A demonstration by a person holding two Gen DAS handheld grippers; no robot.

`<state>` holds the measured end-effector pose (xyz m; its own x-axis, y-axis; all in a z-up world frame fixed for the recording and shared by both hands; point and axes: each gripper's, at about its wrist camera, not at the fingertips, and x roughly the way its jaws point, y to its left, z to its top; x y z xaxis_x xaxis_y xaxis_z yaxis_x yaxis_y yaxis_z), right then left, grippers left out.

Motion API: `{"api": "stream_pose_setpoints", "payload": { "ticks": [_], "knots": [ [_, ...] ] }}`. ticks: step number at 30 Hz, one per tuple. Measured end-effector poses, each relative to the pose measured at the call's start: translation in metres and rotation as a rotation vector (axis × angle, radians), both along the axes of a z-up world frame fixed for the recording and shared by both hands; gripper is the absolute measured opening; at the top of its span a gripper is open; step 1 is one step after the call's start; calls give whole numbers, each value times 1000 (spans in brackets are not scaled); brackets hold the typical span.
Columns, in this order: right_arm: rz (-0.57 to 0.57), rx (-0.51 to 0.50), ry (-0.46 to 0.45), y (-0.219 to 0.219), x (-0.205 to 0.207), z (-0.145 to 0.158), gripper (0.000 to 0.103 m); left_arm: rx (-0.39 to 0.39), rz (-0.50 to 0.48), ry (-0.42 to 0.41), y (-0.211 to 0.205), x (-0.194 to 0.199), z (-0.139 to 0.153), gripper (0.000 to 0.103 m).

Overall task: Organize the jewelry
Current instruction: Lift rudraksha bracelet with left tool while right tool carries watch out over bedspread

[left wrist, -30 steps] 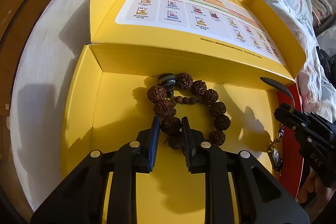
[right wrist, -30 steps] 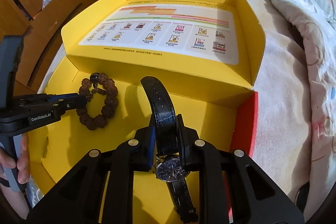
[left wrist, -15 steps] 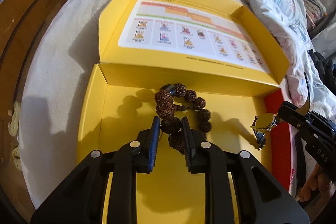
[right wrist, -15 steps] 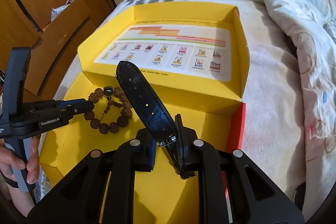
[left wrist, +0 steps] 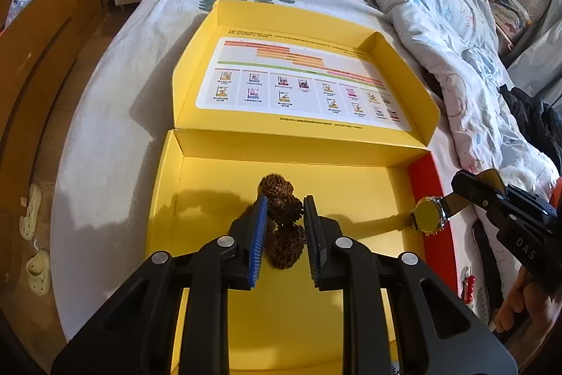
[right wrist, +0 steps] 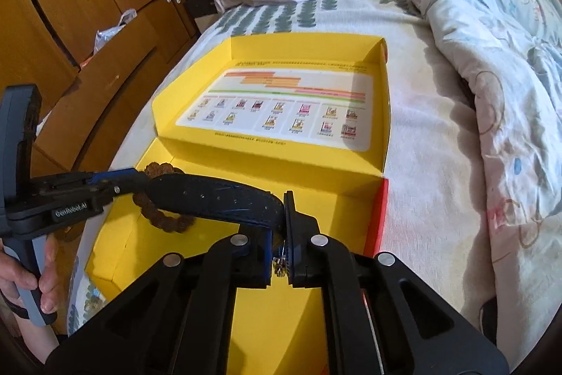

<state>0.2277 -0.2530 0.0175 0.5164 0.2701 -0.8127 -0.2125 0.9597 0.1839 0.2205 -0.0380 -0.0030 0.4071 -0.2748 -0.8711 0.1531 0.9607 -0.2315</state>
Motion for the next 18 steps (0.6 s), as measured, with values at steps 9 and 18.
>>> {"api": "stream_pose_setpoints", "payload": {
  "ticks": [9, 18],
  "knots": [
    [2, 3, -42, -1, -23, 34, 6, -12, -9, -40, 1, -17, 27, 20],
    [12, -10, -95, 7, -63, 78, 6, -20, -14, -83, 5, -47, 57, 20]
  ]
}}
